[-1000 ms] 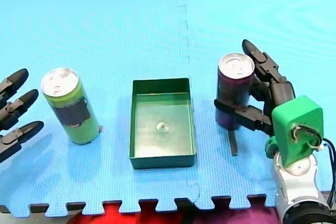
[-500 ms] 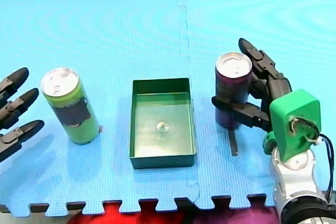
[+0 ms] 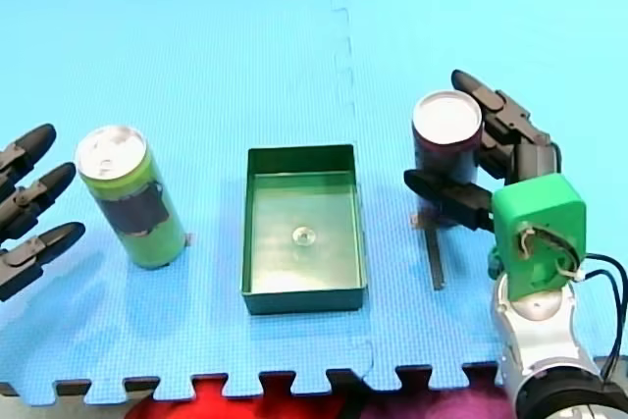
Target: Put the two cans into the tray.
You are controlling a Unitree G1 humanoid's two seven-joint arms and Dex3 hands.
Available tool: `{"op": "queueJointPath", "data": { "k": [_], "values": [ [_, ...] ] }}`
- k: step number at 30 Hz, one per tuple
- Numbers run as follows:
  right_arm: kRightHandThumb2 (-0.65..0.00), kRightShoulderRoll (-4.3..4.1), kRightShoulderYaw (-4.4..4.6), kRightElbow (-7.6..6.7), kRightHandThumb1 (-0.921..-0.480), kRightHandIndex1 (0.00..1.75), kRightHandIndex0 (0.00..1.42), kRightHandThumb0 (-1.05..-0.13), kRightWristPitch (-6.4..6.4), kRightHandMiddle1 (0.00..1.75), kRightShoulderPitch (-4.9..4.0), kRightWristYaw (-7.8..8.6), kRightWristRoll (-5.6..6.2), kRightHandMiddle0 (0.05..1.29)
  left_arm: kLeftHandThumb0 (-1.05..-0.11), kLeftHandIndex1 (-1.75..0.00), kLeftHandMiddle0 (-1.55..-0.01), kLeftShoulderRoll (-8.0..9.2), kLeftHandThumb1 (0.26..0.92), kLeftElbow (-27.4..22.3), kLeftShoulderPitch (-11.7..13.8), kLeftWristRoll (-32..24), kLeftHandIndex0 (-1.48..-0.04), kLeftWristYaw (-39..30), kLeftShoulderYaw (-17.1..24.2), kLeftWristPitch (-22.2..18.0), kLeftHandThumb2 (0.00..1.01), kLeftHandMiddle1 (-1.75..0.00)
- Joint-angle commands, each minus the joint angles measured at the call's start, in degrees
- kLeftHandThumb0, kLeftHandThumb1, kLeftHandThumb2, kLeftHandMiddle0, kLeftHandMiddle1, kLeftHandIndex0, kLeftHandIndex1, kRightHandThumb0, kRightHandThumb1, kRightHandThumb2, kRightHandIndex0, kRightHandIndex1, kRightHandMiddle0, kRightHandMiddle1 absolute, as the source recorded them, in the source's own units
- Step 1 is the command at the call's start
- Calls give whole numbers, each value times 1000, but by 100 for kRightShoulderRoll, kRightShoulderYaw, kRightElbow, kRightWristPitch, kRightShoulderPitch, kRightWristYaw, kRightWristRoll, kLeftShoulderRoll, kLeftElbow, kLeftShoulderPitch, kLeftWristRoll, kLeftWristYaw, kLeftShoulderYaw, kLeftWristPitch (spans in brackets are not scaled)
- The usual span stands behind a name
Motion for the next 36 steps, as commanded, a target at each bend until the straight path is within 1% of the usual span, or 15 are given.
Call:
{"op": "queueJointPath", "data": {
  "k": [1, 7, 11, 17, 18, 19, 20, 21, 23, 24, 25, 26, 29, 33, 36],
  "values": [
    [-2, -47, -29, 17, -744, 25, 1287, -383, -126, 18, -69, 9, 49, 1193, -1048, -1, -505, 10, 902, -38, 15, 0, -460, 26, 2, 5, 5, -3],
    [-1, -65, -62, 84, -744, 19, 1302, -374, -252, 12, -75, 80, 78, 1203, -1048, 0, -500, 40, 906, -38, 24, 63, -459, 54, -13, -28, 5, 0],
    [0, -71, -82, 124, -744, 15, 1309, -368, -313, 10, -83, 115, 99, 1208, -1048, 0, -497, 61, 908, -36, 26, 88, -457, 52, -20, -24, 6, 0],
    [0, -59, -108, 119, -742, 10, 1315, -366, -343, 6, -90, 171, 151, 1214, -1048, 0, -495, 70, 912, -63, 39, 91, -455, 53, -22, -11, 6, 0],
    [0, -48, -123, 112, -742, 9, 1315, -367, -335, 6, -98, 196, 179, 1214, -1048, 0, -495, 70, 912, -73, 42, 93, -455, 56, -24, -6, 6, 0],
    [0, -25, -162, 96, -742, 8, 1315, -369, -313, 4, -117, 264, 255, 1212, -1048, 0, -495, 70, 913, -77, 44, 97, -455, 62, -26, -1, 5, 0],
    [0, 5, -215, 72, -741, 7, 1315, -370, -284, 3, -145, 359, 358, 1211, -1048, 0, -495, 69, 913, -76, 43, 101, -455, 67, -28, 2, 5, 0],
    [0, 43, -282, 38, -741, 7, 1315, -370, -248, 2, -181, 491, 495, 1209, -1048, 0, -495, 69, 913, -70, 41, 106, -455, 72, -29, 3, 5, 0],
    [0, 134, -454, -101, -741, 6, 1316, -370, -74, 0, -351, 812, 864, 1207, -1048, 0, -496, 76, 914, -24, 14, 123, -455, 81, -32, 4, 5, 0],
    [0, 161, -503, -177, -741, 5, 1316, -370, -3, 1, -427, 909, 986, 1207, -1048, 0, -496, 82, 915, 4, -2, 138, -455, 84, -34, 2, 5, -1],
    [0, 170, -522, -248, -741, 5, 1317, -369, 51, 1, -486, 952, 1044, 1207, -1048, 0, -497, 90, 915, 34, -18, 153, -455, 85, -37, -1, 5, -1],
    [0, 169, -522, -309, -741, 5, 1318, -368, 81, 1, -512, 965, 1058, 1208, -1048, 0, -497, 96, 915, 58, -31, 166, -454, 86, -40, -5, 5, -1],
    [0, 159, -504, -452, -741, 5, 1321, -367, 148, 1, -531, 966, 1042, 1209, -1048, 0, -497, 106, 916, 108, -52, 194, -452, 101, -49, -18, 5, -1],
    [0, 165, -483, -638, -742, 6, 1328, -366, 225, 2, -519, 952, 1017, 1212, -1048, 0, -496, 91, 917, 118, -44, 225, -449, 135, -64, -39, 4, 0],
    [-1, 176, -442, -836, -743, 5, 1330, -367, 302, 1, -477, 894, 967, 1211, -1048, 0, -495, 77, 916, 108, -39, 237, -447, 153, -73, -42, 3, 0]
  ]
}}
